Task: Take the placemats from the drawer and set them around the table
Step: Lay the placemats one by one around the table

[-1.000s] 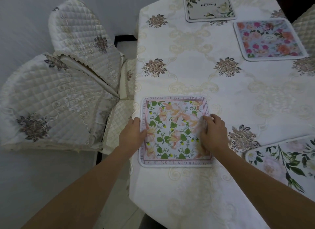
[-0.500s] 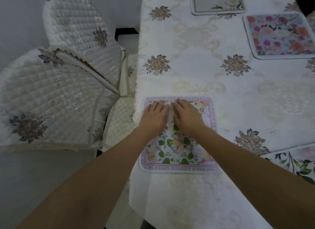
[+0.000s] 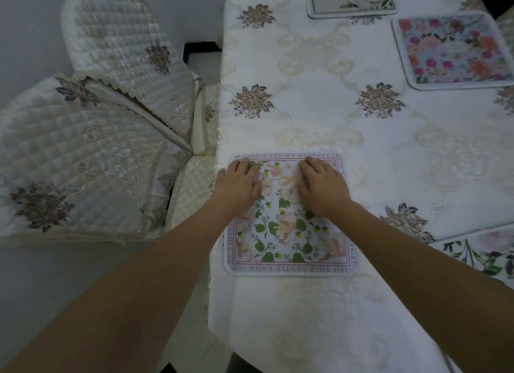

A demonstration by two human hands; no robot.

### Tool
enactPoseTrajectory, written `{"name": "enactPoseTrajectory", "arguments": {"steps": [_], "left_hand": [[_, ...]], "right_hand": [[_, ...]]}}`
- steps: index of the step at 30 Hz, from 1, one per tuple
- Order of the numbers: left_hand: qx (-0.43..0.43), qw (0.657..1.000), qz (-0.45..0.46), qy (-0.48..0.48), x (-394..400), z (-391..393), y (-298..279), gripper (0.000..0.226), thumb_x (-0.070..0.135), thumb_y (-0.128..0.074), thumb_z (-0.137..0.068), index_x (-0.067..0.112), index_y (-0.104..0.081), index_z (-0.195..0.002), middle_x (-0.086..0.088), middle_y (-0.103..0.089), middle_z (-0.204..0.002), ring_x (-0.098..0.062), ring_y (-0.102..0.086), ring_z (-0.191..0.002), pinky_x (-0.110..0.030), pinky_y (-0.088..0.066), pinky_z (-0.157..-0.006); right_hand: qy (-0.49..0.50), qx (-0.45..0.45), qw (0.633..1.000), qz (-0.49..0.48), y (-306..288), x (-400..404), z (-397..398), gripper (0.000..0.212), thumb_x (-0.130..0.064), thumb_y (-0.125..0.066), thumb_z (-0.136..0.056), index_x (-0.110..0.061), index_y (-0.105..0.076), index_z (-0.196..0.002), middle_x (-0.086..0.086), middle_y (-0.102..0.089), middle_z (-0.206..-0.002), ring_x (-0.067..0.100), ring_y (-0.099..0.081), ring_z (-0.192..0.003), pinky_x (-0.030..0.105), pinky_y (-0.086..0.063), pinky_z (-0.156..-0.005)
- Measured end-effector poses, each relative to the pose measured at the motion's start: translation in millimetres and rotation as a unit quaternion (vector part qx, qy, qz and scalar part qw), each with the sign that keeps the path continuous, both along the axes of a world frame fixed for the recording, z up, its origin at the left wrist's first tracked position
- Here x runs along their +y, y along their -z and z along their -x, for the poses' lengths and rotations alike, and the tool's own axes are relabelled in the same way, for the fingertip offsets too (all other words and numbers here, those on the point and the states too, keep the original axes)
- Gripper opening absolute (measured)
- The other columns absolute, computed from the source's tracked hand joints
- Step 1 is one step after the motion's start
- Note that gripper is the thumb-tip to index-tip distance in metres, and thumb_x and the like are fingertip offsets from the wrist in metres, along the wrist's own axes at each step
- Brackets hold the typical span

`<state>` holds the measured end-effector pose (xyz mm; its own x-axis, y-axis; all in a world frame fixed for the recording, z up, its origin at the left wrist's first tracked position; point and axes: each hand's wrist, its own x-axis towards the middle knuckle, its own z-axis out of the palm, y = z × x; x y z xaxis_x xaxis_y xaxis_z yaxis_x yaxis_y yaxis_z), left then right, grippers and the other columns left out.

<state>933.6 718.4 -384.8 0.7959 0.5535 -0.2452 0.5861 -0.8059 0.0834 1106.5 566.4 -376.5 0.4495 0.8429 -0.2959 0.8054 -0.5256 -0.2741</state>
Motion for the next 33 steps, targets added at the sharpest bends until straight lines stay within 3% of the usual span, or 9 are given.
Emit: {"name": "enactPoseTrajectory", "arguments": {"steps": [8, 15, 18, 21, 24, 29, 33], "left_hand": [[0.024, 0.999, 0.023, -0.019, 2.0, 17.8, -8.3, 0.05, 0.04, -0.032, -0.102, 0.013, -0.04, -0.143, -0.012, -0.033, -0.152, -0.027, -0.033, -0.137, -0.047, -0.034, -0.106], [-0.002, 0.999, 0.045, -0.016, -33.9, 50.0, -5.8, 0.051, 0.038, -0.034, -0.103, 0.011, -0.038, -0.145, -0.013, -0.03, -0.154, -0.027, -0.026, -0.143, -0.042, -0.026, -0.113], [-0.017, 0.998, 0.051, -0.025, -56.9, 66.4, -3.5, 0.05, 0.036, -0.035, -0.102, 0.01, -0.039, -0.145, -0.014, -0.03, -0.155, -0.027, -0.028, -0.143, -0.043, -0.029, -0.113], [-0.038, 0.997, 0.059, -0.041, -83.3, 84.8, -1.7, 0.053, 0.038, -0.029, -0.101, 0.009, -0.042, -0.143, -0.012, -0.033, -0.153, -0.027, -0.031, -0.142, -0.044, -0.037, -0.11], [-0.047, 0.995, 0.07, -0.055, -108.4, 104.8, 0.3, 0.061, 0.044, -0.017, -0.098, 0.013, -0.038, -0.147, -0.009, -0.032, -0.155, -0.025, -0.029, -0.143, -0.046, -0.036, -0.111], [-0.064, 0.991, 0.086, -0.083, -138.9, 132.0, 6.0, 0.061, 0.043, -0.018, -0.101, 0.01, -0.043, -0.145, -0.01, -0.036, -0.153, -0.025, -0.03, -0.143, -0.047, -0.032, -0.115], [-0.076, 0.99, 0.088, -0.085, -157.1, 144.3, 0.8, 0.061, 0.039, -0.018, -0.099, 0.008, -0.047, -0.143, -0.011, -0.04, -0.151, -0.026, -0.035, -0.141, -0.044, -0.032, -0.115]], "right_hand": [[0.02, -0.044, 0.998, 0.035, -3.8, -37.0, -20.6, 0.056, -0.037, -0.037, -0.101, -0.016, -0.025, -0.151, 0.007, -0.019, -0.16, 0.025, -0.019, -0.146, 0.043, -0.021, -0.116], [0.021, -0.033, 0.999, 0.026, -0.7, -70.8, 3.3, 0.06, -0.035, -0.038, -0.1, -0.014, -0.021, -0.154, 0.009, -0.019, -0.16, 0.026, -0.018, -0.147, 0.043, -0.021, -0.116], [0.021, -0.03, 0.999, 0.028, -0.6, -88.7, 19.5, 0.058, -0.036, -0.033, -0.102, -0.014, -0.02, -0.154, 0.009, -0.016, -0.161, 0.026, -0.015, -0.148, 0.043, -0.02, -0.117], [0.021, -0.022, 0.999, 0.032, -2.5, -109.5, 38.3, 0.059, -0.036, -0.035, -0.101, -0.016, -0.018, -0.155, 0.007, -0.013, -0.162, 0.026, -0.013, -0.149, 0.042, -0.019, -0.117], [0.03, -0.008, 0.999, 0.018, -0.2, -134.7, 56.0, 0.058, -0.036, -0.036, -0.102, -0.016, -0.021, -0.154, 0.006, -0.015, -0.162, 0.024, -0.014, -0.149, 0.041, -0.02, -0.117], [0.071, 0.018, 0.997, -0.019, 5.3, -170.3, 88.7, 0.059, -0.04, -0.022, -0.099, -0.014, -0.03, -0.151, 0.006, -0.024, -0.16, 0.023, -0.022, -0.147, 0.042, -0.024, -0.117], [0.097, 0.032, 0.994, -0.044, 2.3, -186.1, 109.6, 0.055, -0.023, -0.04, -0.097, -0.012, -0.032, -0.151, 0.009, -0.03, -0.157, 0.026, -0.027, -0.145, 0.043, -0.026, -0.115]]}}
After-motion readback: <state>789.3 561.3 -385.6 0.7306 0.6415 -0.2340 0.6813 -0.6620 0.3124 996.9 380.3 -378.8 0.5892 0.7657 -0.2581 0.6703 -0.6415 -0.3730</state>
